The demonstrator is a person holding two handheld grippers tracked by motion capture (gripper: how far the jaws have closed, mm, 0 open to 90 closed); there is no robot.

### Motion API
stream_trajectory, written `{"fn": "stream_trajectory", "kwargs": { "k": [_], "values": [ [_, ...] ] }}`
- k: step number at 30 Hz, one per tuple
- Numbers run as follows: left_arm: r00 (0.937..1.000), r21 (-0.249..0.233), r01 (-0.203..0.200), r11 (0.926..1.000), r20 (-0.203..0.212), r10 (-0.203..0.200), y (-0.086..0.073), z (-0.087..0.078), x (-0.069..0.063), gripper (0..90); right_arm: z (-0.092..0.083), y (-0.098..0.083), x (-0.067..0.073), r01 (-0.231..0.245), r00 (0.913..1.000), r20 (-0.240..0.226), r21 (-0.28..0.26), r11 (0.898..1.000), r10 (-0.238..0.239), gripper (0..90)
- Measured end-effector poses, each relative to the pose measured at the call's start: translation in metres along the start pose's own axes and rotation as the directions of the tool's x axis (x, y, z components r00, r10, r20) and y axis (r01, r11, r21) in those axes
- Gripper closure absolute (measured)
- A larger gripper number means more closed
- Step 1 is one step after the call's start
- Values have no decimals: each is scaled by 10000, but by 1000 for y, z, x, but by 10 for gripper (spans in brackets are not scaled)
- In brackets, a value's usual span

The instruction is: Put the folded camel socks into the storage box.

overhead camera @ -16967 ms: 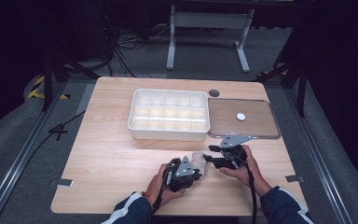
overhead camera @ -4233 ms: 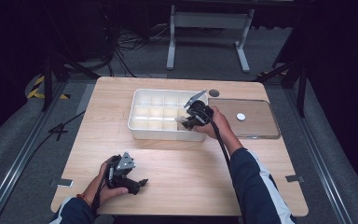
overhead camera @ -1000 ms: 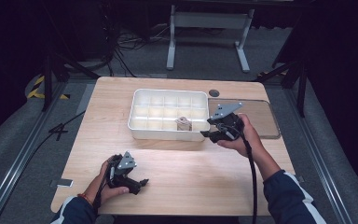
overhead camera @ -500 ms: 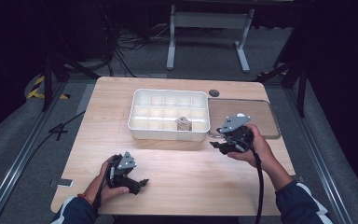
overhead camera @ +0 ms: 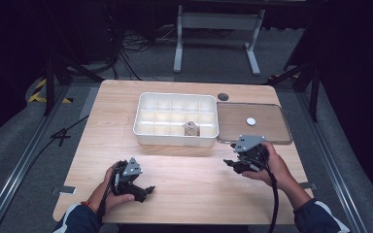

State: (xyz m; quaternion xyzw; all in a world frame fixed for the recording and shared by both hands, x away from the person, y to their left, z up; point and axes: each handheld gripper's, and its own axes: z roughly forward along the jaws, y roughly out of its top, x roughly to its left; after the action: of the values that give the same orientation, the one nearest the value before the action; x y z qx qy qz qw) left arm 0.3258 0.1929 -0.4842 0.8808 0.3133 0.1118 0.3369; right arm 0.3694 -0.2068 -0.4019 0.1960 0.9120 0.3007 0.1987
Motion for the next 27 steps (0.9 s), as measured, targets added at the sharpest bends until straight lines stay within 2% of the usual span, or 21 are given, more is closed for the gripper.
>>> {"fn": "stream_trajectory", "kwargs": {
  "k": [6,10,13,16,17,22,23,27],
  "values": [
    [10000,-31,28,10000,39,-28,0,0,0,13,1,-20,5,-178,9998,-65,6,9998,178,398],
    [10000,-30,25,10000,36,-25,0,0,0,12,3,-36,7,-248,9997,-75,248,9994,250,391],
    [10000,-30,19,10000,24,-19,0,0,0,12,3,-49,9,-490,9987,-100,380,9981,494,383],
    [10000,-28,26,10000,37,-26,0,0,0,12,3,-55,9,-415,9991,-29,558,9976,418,375],
    [10000,-28,24,10000,37,-24,0,0,0,13,1,-65,8,-695,9974,-126,564,9960,703,375],
    [10000,-17,22,10000,12,-22,0,0,0,12,-1,-80,7,-881,9960,-104,537,9947,888,368],
    [10000,-16,17,10000,9,-17,0,0,0,12,-3,-88,6,-1143,9933,-113,390,9927,1149,361],
    [10000,-16,23,10000,2,-23,0,0,0,11,-5,-103,5,-1550,9877,-157,172,9878,1553,359]
  ]
}}
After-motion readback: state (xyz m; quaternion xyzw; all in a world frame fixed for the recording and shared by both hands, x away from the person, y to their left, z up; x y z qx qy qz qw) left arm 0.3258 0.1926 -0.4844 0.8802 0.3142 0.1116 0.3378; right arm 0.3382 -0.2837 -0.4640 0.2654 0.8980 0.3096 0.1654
